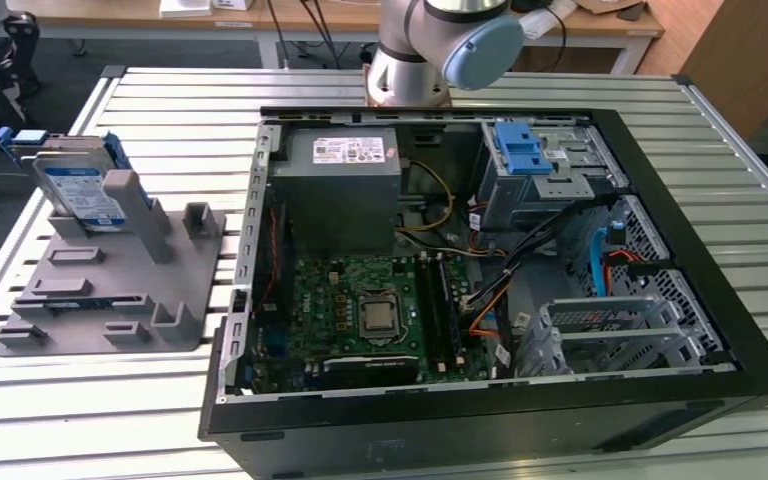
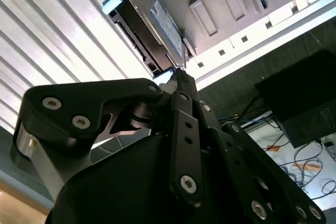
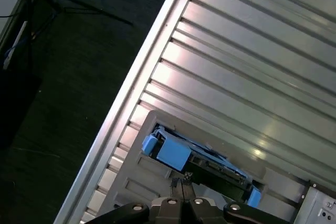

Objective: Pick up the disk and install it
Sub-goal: 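Pick up the disk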

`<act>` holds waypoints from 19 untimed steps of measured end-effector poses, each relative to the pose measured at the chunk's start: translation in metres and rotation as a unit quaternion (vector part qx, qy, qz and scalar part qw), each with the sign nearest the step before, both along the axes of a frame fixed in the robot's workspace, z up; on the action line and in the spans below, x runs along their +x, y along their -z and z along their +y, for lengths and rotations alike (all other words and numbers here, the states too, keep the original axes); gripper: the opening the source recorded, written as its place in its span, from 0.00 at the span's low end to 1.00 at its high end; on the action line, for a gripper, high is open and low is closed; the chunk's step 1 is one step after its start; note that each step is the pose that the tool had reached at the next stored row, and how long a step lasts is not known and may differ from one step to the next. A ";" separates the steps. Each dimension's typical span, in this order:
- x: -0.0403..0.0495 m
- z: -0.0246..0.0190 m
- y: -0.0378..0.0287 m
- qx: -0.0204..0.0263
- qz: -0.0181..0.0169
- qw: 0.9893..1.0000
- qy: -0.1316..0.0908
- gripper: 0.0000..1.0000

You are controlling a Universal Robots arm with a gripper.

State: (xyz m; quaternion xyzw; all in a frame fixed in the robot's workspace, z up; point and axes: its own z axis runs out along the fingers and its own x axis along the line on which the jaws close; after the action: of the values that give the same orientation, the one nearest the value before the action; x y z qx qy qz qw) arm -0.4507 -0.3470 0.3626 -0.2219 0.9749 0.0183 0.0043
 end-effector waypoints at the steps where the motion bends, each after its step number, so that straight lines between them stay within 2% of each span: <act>1: 0.0000 0.0000 0.0002 0.000 0.000 1.000 -0.010 0.11; 5: 0.0000 0.0000 0.0008 0.000 0.000 0.999 -0.046 0.11; 9: 0.0000 0.0000 0.0012 0.000 0.000 0.997 -0.079 0.11; 15: 0.0000 0.0000 0.0012 0.000 0.000 0.997 -0.082 0.11; 17: 0.0000 0.0000 0.0012 0.000 0.000 0.996 -0.094 0.11; 19: 0.0000 0.0000 0.0013 0.000 0.000 0.994 -0.111 0.11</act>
State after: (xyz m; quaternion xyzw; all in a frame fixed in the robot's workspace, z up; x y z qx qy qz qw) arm -0.4507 -0.3470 0.3613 -0.3287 0.9442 0.0187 0.0023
